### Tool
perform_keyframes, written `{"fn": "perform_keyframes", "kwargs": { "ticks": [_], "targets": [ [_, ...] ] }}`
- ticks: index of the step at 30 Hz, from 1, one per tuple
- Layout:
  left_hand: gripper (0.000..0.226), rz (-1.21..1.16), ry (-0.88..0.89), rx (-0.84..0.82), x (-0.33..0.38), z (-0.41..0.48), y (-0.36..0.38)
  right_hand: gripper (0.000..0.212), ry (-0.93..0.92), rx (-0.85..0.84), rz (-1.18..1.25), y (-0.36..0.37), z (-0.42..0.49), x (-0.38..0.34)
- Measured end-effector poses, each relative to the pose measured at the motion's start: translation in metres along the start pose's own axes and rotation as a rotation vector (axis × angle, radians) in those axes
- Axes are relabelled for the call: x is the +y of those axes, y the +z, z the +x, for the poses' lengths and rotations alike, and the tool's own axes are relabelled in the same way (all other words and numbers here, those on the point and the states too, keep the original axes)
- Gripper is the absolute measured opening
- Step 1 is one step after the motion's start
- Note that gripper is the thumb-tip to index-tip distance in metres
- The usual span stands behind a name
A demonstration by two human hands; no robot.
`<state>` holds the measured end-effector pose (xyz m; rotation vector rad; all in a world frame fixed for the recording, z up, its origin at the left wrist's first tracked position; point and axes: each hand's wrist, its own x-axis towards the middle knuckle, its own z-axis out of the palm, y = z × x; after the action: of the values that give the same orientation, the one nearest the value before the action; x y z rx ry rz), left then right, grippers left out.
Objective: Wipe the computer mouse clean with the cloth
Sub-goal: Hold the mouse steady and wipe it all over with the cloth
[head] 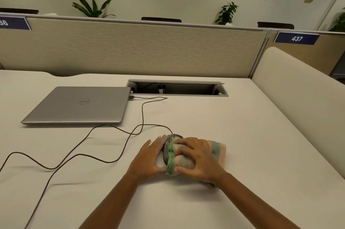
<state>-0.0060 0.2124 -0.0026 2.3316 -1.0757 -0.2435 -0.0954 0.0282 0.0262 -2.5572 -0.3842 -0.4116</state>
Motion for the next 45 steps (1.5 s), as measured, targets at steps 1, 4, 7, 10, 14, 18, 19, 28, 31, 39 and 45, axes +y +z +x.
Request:
{"fn": "perform_keyframes", "kwargs": {
  "ticks": [1,4,7,10,14,18,19,28,31,39,45],
  "targets": [
    [0.103,-0.001,-0.002,-0.005,0.0,0.0,0.0,0.032,-0.024,0.005,-0.017,0.0,-0.002,0.001],
    [0.107,0.003,0.001,0.0,0.001,0.0,0.0,0.031,0.002,0.024,-0.018,0.003,0.006,0.006],
    [0.115,-0.015,-0.015,0.012,0.001,0.0,-0.001,0.038,0.194,0.065,0.087,0.003,0.027,0.005],
    [0.119,-0.012,-0.015,0.008,0.003,0.0,-0.002,0.049,0.415,0.068,0.228,0.0,0.049,0.008],
    [0.119,-0.01,-0.019,0.009,0.004,-0.001,-0.003,0.063,0.653,-0.012,0.133,0.004,0.079,0.023],
    [0.118,-0.009,-0.027,0.0,0.004,-0.001,-0.003,0.06,0.631,-0.06,0.014,0.009,0.086,0.02],
    [0.117,-0.01,-0.026,0.0,0.004,-0.001,-0.003,0.059,0.597,-0.057,0.01,0.009,0.083,0.016],
    [0.112,-0.018,-0.009,0.001,-0.004,0.002,0.001,0.04,-0.065,0.07,-0.092,0.01,0.015,-0.011],
    [0.106,-0.011,-0.007,-0.021,-0.007,0.003,0.003,0.038,-0.236,0.096,-0.158,0.013,0.006,-0.004],
    [0.116,-0.031,-0.036,0.026,0.002,0.001,-0.001,0.049,0.32,0.054,0.085,0.003,0.054,-0.005],
    [0.117,-0.054,-0.044,0.014,0.004,0.0,-0.003,0.042,0.643,-0.014,0.043,0.01,0.092,0.012]
  ]
}}
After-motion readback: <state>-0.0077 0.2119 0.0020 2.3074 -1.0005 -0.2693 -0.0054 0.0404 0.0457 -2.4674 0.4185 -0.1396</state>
